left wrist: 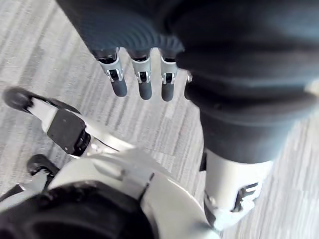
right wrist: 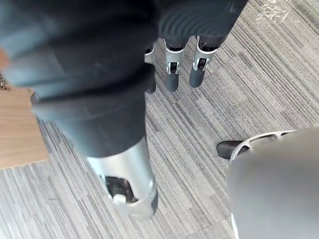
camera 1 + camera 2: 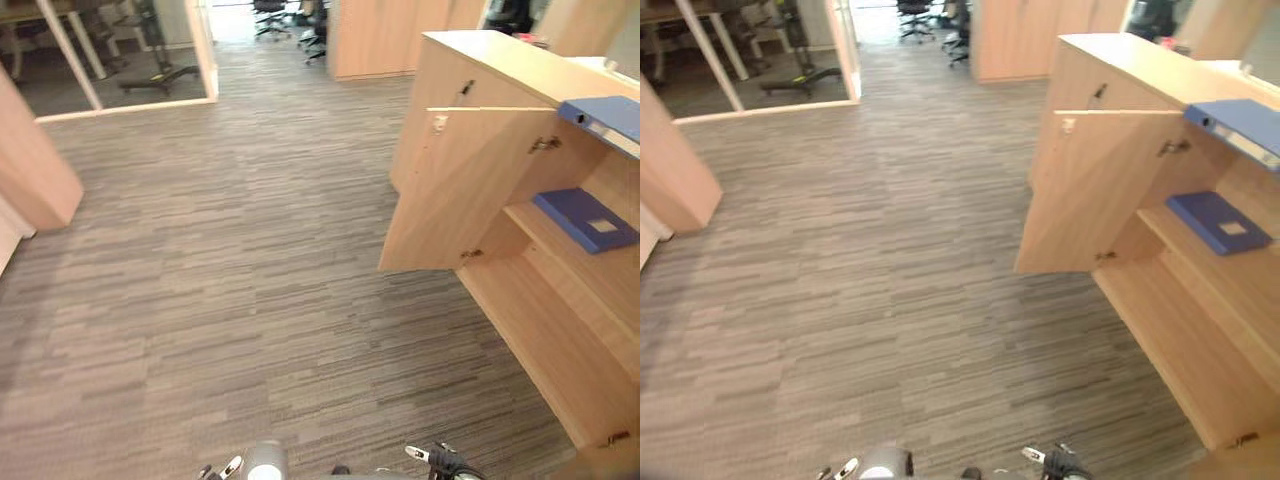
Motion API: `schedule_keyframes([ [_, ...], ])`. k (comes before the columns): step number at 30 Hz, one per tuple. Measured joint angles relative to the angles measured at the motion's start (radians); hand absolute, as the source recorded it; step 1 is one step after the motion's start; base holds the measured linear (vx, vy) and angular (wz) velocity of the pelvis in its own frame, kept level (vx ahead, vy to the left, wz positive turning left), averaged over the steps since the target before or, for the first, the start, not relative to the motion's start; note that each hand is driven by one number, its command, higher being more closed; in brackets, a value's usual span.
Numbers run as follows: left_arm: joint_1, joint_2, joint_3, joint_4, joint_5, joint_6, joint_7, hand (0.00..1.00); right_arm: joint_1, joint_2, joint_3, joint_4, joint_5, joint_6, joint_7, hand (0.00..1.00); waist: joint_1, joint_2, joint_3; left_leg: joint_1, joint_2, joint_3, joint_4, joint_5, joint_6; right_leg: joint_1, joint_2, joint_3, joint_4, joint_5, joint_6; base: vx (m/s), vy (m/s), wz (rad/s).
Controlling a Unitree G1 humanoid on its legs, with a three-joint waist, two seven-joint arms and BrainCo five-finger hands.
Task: Walk over to the cabinet, pick up the folder, carry it to the office cabinet, place the folder inside the office cabinet, then close the office cabinet door
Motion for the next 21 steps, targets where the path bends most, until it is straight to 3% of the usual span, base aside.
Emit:
schedule_keyframes([
  [1, 0.001, 0.0, -0.001, -0.001, 0.0, -0.002, 0.0, 0.0, 0.001, 0.001, 0.002, -0.001, 0.0, 0.0, 0.0, 0.0, 0.0, 0.0, 0.0, -0.001, -0.013, -0.038, -0.101, 0.002, -0.003, 0.01, -0.004, 0.018, 0.0, -0.009, -0.004, 0.22, 0.23, -1.28],
  [2, 0.001, 0.0, -0.001, 0.0, 0.0, -0.005, 0.002, 0.0, 0.004, 0.001, 0.013, -0.003, 0.0, -0.001, -0.001, 0.0, 0.0, 0.0, 0.001, -0.001, -0.036, -0.142, -0.299, 0.026, -0.016, 0.027, -0.013, 0.064, 0.0, -0.027, -0.004, 0.29, 0.268, -1.04],
  [4, 0.003, -0.001, 0.001, 0.0, 0.0, -0.007, 0.004, 0.0, 0.013, 0.002, 0.029, -0.012, 0.0, -0.005, -0.001, 0.0, 0.001, -0.003, -0.005, 0.004, -0.062, -0.279, -0.516, 0.101, -0.03, 0.038, -0.037, 0.105, 0.002, -0.052, 0.023, 0.39, 0.303, -0.88],
  [5, 0.007, -0.003, 0.004, 0.001, 0.0, -0.007, 0.005, 0.0, 0.022, 0.003, 0.029, -0.014, 0.0, -0.005, -0.001, 0.0, 0.002, -0.006, -0.02, 0.009, -0.079, -0.307, -0.56, 0.173, -0.053, 0.037, -0.062, 0.134, 0.012, -0.068, 0.059, 0.43, 0.289, -0.62],
  [7, 0.017, -0.001, 0.015, 0.003, -0.002, -0.008, 0.009, 0.0, 0.037, 0.012, 0.026, -0.013, -0.001, -0.005, -0.001, 0.0, 0.011, -0.019, -0.04, 0.051, -0.112, -0.265, -0.596, 0.344, -0.046, 0.035, -0.122, 0.171, 0.056, -0.103, 0.112, 0.47, 0.329, -0.68],
  [9, 0.017, 0.019, 0.024, 0.008, -0.001, -0.009, 0.01, 0.0, 0.034, 0.057, 0.017, -0.013, -0.001, -0.005, 0.007, 0.0, 0.02, -0.06, -0.049, 0.096, -0.147, -0.186, -0.614, 0.327, -0.009, 0.02, -0.187, 0.195, 0.112, -0.105, 0.128, 0.44, 0.309, -0.87],
  [13, 0.017, 0.023, 0.021, 0.039, 0.002, -0.01, 0.008, 0.0, 0.033, 0.064, -0.054, -0.016, -0.042, -0.008, 0.03, 0.0, 0.026, -0.056, -0.047, 0.264, -0.19, -0.056, -0.66, 0.273, 0.069, -0.065, -0.291, 0.16, 0.416, -0.099, 0.136, 0.3, 0.315, -0.96],
  [15, 0.011, 0.027, 0.021, 0.053, 0.013, -0.01, 0.005, 0.0, 0.047, 0.064, -0.063, -0.044, -0.041, -0.011, 0.031, 0.0, 0.01, -0.056, -0.05, 0.313, -0.216, -0.019, -0.69, 0.254, 0.09, -0.109, -0.379, 0.013, 0.555, -0.083, 0.111, 0.14, 0.3, -0.69],
  [16, 0.011, 0.027, 0.021, 0.061, 0.032, -0.009, 0.004, 0.0, 0.051, 0.063, -0.085, -0.053, -0.041, -0.015, 0.031, 0.0, 0.009, -0.048, -0.052, 0.342, -0.22, 0.021, -0.717, 0.25, 0.1, -0.124, -0.455, -0.153, 0.614, -0.062, 0.074, 0.08, 0.226, -0.68],
  [19, 0.004, 0.033, 0.018, 0.082, 0.05, -0.007, 0.003, 0.0, 0.05, 0.058, -0.088, -0.053, -0.044, -0.024, 0.031, 0.0, 0.001, -0.044, -0.049, 0.372, -0.21, 0.064, -0.752, 0.248, 0.111, -0.122, -0.486, -0.275, 0.599, -0.086, 0.101, 0.06, 0.139, -0.71],
  [21, -0.017, 0.04, -0.017, 0.095, 0.059, -0.005, 0.002, 0.0, 0.04, 0.05, -0.083, -0.054, -0.044, -0.025, 0.031, 0.0, -0.02, -0.03, -0.034, 0.389, -0.165, 0.089, -0.765, 0.239, 0.105, -0.13, -0.429, -0.316, 0.509, -0.144, 0.137, 0.01, 0.026, -0.5],
])
